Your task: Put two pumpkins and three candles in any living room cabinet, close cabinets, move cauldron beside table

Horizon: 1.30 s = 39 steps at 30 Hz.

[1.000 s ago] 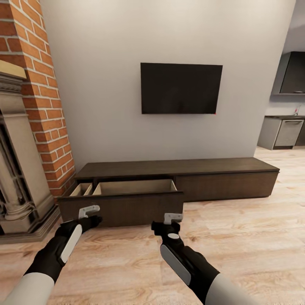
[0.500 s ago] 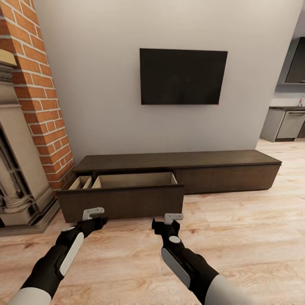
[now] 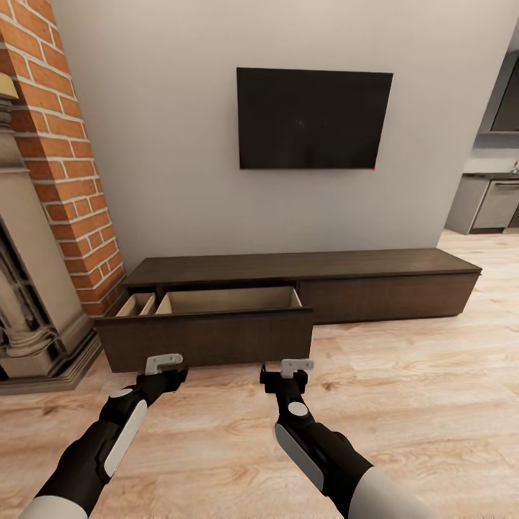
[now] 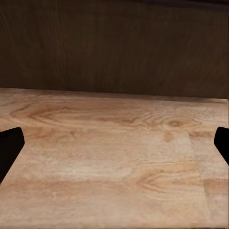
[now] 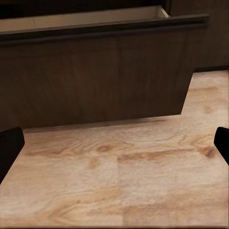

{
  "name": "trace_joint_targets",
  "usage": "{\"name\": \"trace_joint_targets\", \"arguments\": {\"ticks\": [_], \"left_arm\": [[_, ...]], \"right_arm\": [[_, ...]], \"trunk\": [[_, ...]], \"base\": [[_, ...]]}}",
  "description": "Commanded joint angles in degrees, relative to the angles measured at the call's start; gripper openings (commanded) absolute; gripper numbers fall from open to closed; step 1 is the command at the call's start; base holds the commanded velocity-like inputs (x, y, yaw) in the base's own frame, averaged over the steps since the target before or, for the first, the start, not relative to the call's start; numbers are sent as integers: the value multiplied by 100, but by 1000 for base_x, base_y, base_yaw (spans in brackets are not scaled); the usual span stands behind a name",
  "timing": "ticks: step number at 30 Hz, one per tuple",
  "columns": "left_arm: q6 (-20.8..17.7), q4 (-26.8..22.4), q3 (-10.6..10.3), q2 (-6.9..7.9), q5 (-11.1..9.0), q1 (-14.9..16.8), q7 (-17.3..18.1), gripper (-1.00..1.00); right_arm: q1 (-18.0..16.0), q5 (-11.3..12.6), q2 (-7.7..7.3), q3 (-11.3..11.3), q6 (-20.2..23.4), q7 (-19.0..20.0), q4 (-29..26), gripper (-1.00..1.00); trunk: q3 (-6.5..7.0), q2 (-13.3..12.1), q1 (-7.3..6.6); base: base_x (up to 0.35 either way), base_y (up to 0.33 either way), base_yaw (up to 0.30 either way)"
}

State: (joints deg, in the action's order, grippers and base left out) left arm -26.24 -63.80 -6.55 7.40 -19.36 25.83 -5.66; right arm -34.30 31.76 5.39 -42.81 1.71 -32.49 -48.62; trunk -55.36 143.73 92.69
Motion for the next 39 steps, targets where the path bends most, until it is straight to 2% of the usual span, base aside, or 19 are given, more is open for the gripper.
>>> {"name": "trace_joint_targets", "arguments": {"ticks": [1,11,21,32,39], "left_arm": [[14,-9,-22,7,-60,-17,-62,100],[280,-39,-16,41,-59,-64,-54,100],[664,-291,-20,49,-59,-258,-41,100],[696,-433,-22,47,-51,-359,-40,100],[675,-430,-28,37,-57,-360,-40,100]], "right_arm": [[-7,23,-3,-20,16,-41,-8,100],[-7,23,-3,-19,-1,-38,0,100],[-7,23,-3,-18,-29,-38,63,100],[-7,30,-5,-11,-38,-27,63,100],[-7,-19,-11,-41,-293,-29,57,100]], "trunk": [[-29,5,1],[-250,18,27],[-250,18,27],[-250,18,27],[-250,18,27]], "base": [[0,0,0],[0,0,0],[0,0,0],[106,34,0],[137,56,0]]}}
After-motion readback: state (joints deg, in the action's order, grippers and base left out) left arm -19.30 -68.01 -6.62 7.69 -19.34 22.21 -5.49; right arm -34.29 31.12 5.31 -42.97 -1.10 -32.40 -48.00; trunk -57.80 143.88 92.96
